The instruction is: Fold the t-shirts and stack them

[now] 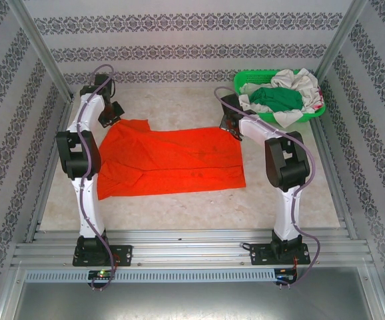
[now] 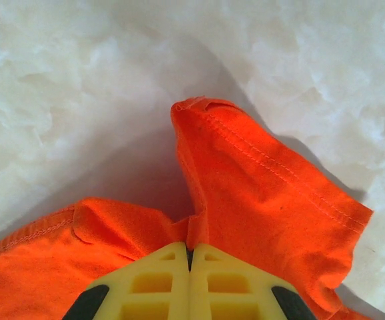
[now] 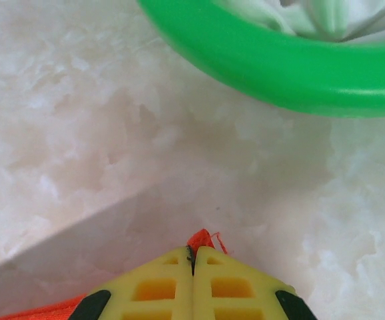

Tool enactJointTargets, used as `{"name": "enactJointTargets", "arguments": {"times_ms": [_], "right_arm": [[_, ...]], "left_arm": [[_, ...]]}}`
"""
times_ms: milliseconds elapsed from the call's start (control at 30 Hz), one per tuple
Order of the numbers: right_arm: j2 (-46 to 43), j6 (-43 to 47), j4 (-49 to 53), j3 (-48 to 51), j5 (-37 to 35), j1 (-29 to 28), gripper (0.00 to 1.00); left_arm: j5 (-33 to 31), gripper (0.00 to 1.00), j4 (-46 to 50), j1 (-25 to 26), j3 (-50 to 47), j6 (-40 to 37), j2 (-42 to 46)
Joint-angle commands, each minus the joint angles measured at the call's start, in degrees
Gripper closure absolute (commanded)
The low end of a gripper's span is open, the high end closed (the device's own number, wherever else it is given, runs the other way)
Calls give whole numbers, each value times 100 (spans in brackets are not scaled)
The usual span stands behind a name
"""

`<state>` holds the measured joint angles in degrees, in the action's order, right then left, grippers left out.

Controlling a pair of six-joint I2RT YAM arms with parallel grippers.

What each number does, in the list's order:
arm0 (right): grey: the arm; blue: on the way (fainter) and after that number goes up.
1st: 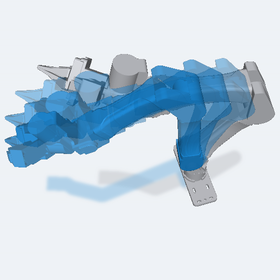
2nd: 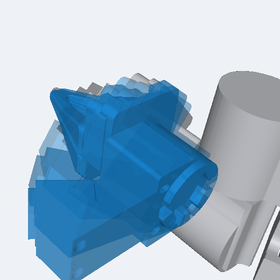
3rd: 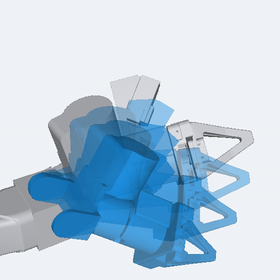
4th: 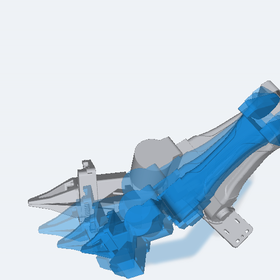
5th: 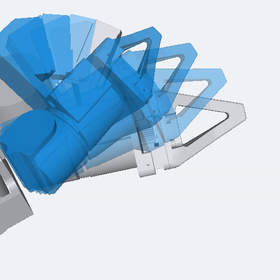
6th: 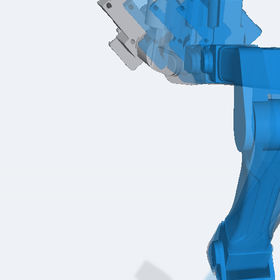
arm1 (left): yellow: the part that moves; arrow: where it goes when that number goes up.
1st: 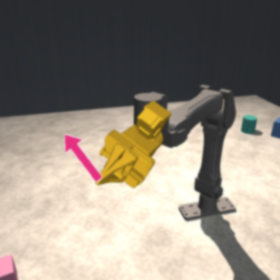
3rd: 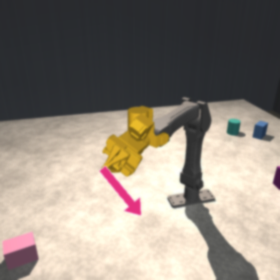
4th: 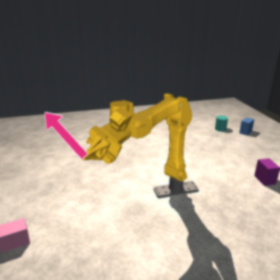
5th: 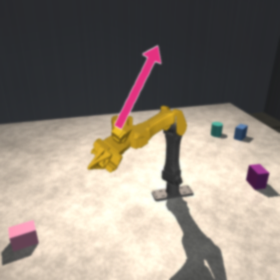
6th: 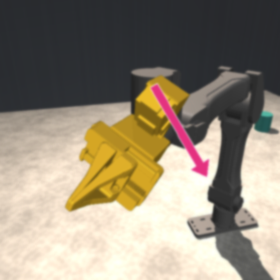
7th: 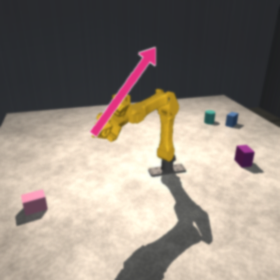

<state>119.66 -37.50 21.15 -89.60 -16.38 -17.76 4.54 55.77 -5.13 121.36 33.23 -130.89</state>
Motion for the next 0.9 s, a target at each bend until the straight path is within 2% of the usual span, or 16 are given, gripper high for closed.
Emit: {"name": "enactJointTargets", "arguments": {"times_ms": [0, 433, 867], "right_arm": [[-498, 234, -255, 264, 101, -8, 100], [-1623, 585, -787, 1583, 466, -9, 100], [-2408, 704, -889, 2592, 636, -31, 100]], "left_arm": [[12, 100, 89, -59, -88, 68, 464], [129, 100, -263, -55, -1381, 292, 1664], [61, 100, -720, -50, -3868, 502, 3430]]}}
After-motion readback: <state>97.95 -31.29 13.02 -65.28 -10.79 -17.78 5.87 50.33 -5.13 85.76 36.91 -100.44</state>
